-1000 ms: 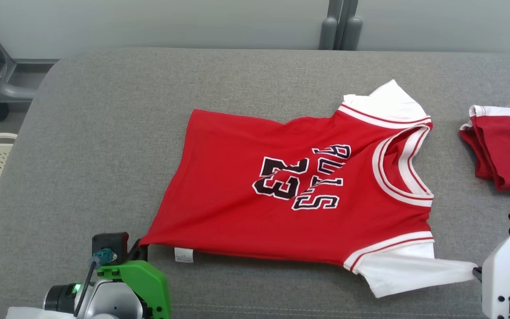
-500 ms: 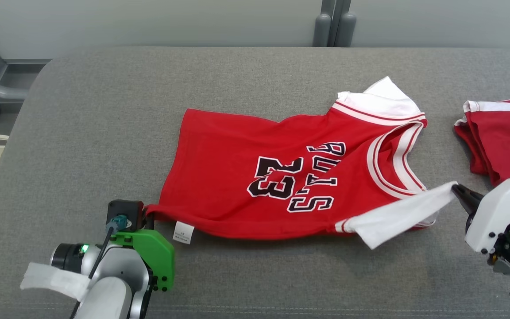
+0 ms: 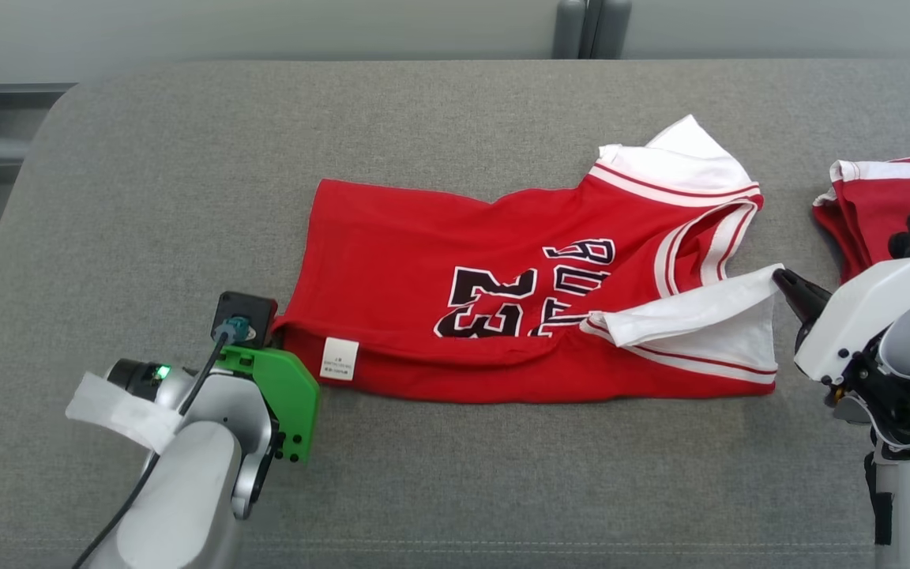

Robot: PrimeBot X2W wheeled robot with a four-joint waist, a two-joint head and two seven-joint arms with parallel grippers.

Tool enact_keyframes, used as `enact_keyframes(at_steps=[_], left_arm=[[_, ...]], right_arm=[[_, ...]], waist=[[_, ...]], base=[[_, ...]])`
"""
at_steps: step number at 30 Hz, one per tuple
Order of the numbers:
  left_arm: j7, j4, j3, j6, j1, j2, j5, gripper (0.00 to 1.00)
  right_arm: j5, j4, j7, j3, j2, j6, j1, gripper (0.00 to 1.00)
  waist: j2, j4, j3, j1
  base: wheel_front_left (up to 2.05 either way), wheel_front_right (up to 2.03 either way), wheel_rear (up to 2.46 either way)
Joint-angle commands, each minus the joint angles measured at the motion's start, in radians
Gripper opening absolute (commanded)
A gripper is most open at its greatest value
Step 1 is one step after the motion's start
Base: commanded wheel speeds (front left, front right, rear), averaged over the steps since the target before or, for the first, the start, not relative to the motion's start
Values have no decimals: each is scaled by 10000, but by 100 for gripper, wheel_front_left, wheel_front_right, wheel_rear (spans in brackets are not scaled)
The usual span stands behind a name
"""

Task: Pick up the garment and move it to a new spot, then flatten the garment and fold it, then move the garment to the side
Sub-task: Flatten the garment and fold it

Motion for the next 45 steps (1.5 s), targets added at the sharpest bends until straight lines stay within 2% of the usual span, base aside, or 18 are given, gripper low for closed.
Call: enact_keyframes(at_steps=[1, 17, 18, 20, 21, 24, 25, 26, 27, 32, 37, 45], left_arm=[[-43, 207, 7, -58, -343, 13, 45, 0], [-623, 1722, 16, 101, -1249, -182, -120, 0], [-677, 1807, 12, 105, -1298, -185, -129, 4], [-767, 1926, -8, 116, -1412, -203, -134, 0], [-803, 1987, -20, 115, -1452, -214, -138, 2], [-905, 2191, -59, 112, -1562, -239, -160, 10], [-953, 2242, -70, 122, -1597, -233, -154, 21], [-1036, 2278, -79, 155, -1645, -220, -120, 50], [-1217, 2379, 9, 284, -1687, -280, -176, 100], [-1628, 2594, -1, 428, -1786, -369, -180, 100], [-2415, 2604, 195, 532, -1403, -332, -387, 100], [-2615, 2724, 1, 512, -728, -395, -459, 100]], right_arm=[[-149, 193, -189, 68, -33, 2, -208, 0], [-204, 1835, -1899, 461, -32, 2, -1387, 0], [-164, 1943, -1996, 497, -35, 1, -1438, 0], [-172, 2077, -2344, 487, -40, 2, -1595, 0], [-238, 2174, -2443, 535, -32, 2, -1619, 0], [-265, 2434, -2735, 672, -33, 2, -1793, 0], [-306, 2492, -2898, 713, -33, 2, -1861, 0], [-355, 2559, -3101, 743, -35, 1, -1946, 0], [-485, 2793, -3335, 874, -30, 2, -1930, 100], [-534, 3058, -3781, 1039, -33, 1, -1947, 100], [-1110, 2673, -4136, 785, -55, 1, -1464, 100], [-2094, 1660, -3259, 189, -41, 1, -74, 100]], waist=[[0, -36, 104, 0], [0, -86, 424, 0], [0, -87, 428, 0], [0, -93, 439, 0], [0, -97, 448, 0], [0, -105, 464, 0], [0, -109, 472, 0], [0, -111, 484, 0], [0, -96, 499, 0], [0, -1, 500, 0], [0, 112, 413, 0], [0, 142, 344, 0]], base=[[0, 0, 0], [0, 0, 0], [0, 0, 0], [0, 0, 0], [0, 0, 0], [0, 0, 0], [0, 0, 0], [0, 0, 0], [0, 0, 0], [0, 0, 0], [0, 0, 0], [0, 0, 0]])
